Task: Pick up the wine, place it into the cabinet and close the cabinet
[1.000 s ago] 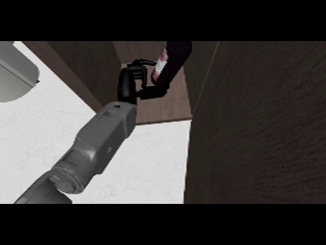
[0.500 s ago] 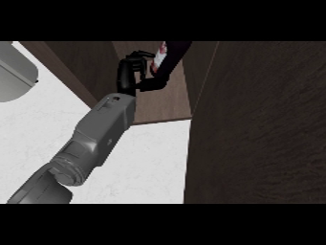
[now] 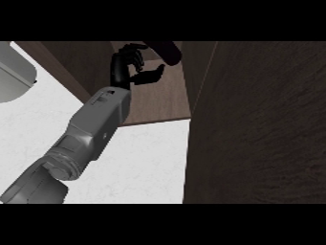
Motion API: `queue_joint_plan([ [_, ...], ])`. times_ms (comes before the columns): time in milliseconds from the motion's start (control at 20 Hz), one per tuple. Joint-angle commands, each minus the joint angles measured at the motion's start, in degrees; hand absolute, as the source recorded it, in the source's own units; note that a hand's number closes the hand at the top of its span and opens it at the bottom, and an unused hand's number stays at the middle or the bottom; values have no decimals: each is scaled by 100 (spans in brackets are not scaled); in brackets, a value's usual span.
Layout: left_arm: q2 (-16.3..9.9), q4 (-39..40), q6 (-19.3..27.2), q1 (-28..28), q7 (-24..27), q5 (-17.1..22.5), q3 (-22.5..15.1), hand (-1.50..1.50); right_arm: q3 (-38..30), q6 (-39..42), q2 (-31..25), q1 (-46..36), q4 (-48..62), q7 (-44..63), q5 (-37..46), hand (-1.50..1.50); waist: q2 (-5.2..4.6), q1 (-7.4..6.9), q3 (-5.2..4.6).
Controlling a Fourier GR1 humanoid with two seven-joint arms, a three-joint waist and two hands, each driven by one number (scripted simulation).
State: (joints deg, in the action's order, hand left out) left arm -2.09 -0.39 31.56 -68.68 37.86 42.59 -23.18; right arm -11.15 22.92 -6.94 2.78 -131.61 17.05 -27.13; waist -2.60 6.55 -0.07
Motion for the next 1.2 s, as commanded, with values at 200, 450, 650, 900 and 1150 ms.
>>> queue_joint_plan([
  [200,-266,38,152,49,-308,-254,-199,-150,-54,69,-2,8,10,-100,-41,-150,-33,44,1],
  [450,-146,36,253,325,-274,-311,-221,-150,-68,27,-26,-37,43,-32,-102,-150,-48,24,-1],
  [650,-141,34,416,349,-220,-305,-184,-150,8,7,-43,-89,0,11,67,-150,-51,-7,-8],
  [900,-321,12,205,239,-178,-262,-98,-150,-78,150,-62,100,-25,-70,-88,-150,-28,9,-5],
  [1150,-212,-105,-25,282,128,-229,-8,-150,77,5,51,132,-266,32,22,-150,13,-38,-9],
])
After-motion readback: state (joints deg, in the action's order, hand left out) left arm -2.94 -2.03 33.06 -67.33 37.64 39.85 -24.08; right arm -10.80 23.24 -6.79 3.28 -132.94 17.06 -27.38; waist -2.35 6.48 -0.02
